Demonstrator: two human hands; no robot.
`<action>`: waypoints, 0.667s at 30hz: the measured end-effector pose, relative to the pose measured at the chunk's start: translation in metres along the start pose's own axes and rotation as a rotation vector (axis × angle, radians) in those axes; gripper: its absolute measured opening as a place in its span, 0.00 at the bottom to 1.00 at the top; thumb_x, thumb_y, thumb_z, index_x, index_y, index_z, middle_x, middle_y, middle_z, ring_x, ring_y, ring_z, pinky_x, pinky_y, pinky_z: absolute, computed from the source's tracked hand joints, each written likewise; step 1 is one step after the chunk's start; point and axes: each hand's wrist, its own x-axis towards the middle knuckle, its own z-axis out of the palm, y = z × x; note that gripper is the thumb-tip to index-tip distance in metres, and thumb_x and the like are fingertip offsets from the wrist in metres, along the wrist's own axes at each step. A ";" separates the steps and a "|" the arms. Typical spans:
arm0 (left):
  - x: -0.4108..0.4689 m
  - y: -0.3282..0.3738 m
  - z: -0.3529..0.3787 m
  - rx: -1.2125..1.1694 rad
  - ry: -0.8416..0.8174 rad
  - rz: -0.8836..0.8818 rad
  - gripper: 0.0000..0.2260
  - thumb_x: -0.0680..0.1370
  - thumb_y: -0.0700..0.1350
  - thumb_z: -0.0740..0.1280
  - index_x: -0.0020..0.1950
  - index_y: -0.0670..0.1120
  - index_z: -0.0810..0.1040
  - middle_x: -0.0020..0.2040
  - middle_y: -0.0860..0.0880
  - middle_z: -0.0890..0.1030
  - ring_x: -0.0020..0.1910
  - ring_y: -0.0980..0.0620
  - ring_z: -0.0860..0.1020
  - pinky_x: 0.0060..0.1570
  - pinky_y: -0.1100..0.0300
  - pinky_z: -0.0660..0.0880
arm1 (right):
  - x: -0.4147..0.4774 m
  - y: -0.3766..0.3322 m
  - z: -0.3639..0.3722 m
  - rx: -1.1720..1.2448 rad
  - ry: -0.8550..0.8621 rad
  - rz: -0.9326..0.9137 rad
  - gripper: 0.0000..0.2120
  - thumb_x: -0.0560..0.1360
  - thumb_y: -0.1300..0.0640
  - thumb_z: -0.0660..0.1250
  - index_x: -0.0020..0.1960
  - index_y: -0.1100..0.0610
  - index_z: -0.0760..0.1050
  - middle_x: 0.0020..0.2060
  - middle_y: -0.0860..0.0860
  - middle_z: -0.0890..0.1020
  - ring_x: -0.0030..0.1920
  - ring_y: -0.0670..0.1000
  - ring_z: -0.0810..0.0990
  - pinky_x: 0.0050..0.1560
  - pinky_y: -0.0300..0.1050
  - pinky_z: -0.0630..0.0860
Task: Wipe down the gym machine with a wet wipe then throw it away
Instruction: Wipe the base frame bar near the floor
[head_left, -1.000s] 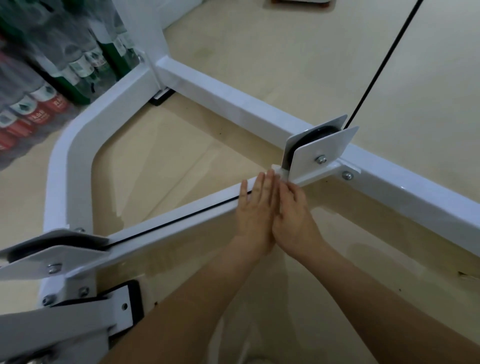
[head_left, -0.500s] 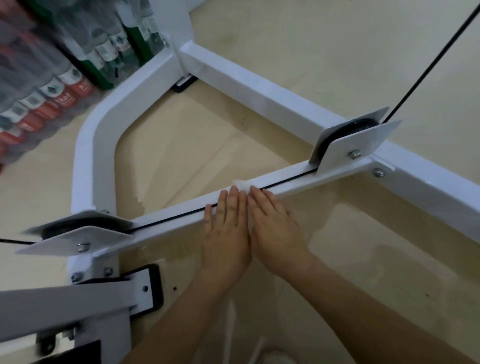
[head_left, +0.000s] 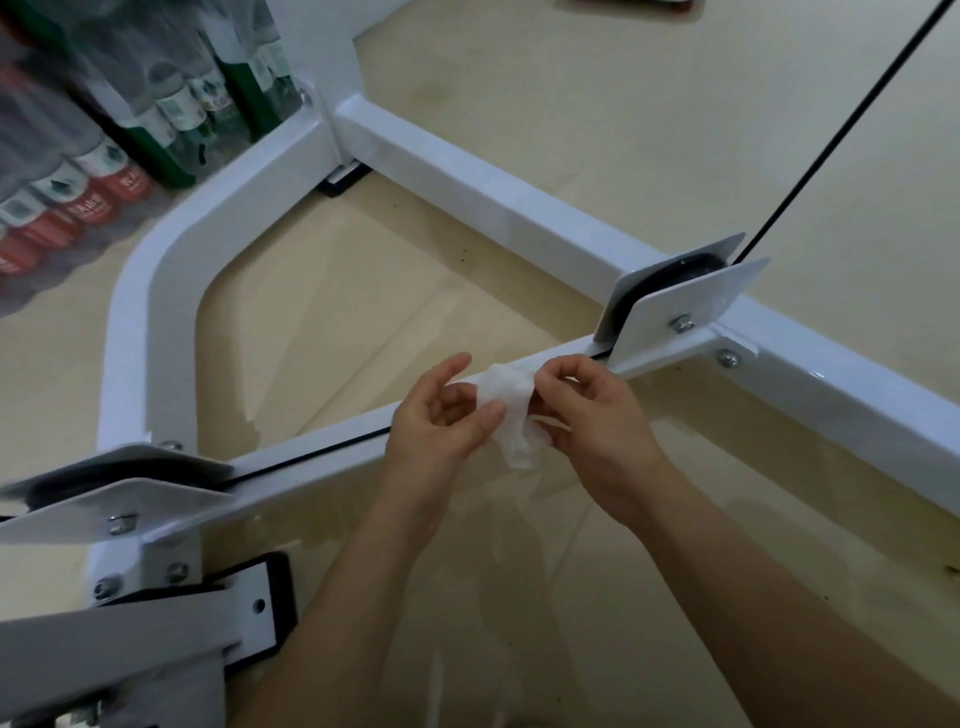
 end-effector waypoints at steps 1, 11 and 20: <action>-0.002 0.003 0.002 -0.097 -0.120 -0.087 0.20 0.74 0.46 0.72 0.65 0.45 0.75 0.52 0.48 0.83 0.51 0.50 0.82 0.49 0.56 0.78 | -0.002 -0.004 -0.002 0.033 -0.036 -0.002 0.05 0.80 0.63 0.63 0.45 0.59 0.73 0.40 0.57 0.80 0.40 0.50 0.80 0.42 0.44 0.73; -0.014 0.007 0.017 -0.434 -0.219 -0.205 0.17 0.74 0.40 0.68 0.61 0.35 0.76 0.57 0.37 0.80 0.53 0.46 0.80 0.49 0.57 0.79 | -0.021 -0.013 -0.028 0.001 0.040 -0.088 0.08 0.82 0.63 0.58 0.45 0.57 0.70 0.46 0.54 0.81 0.47 0.50 0.81 0.48 0.47 0.80; -0.011 0.005 0.013 0.109 0.116 0.096 0.11 0.76 0.48 0.71 0.40 0.45 0.73 0.38 0.44 0.76 0.39 0.48 0.75 0.38 0.53 0.73 | -0.021 0.004 -0.031 -0.391 0.287 -0.352 0.07 0.80 0.63 0.60 0.44 0.55 0.69 0.32 0.47 0.72 0.32 0.43 0.69 0.38 0.37 0.69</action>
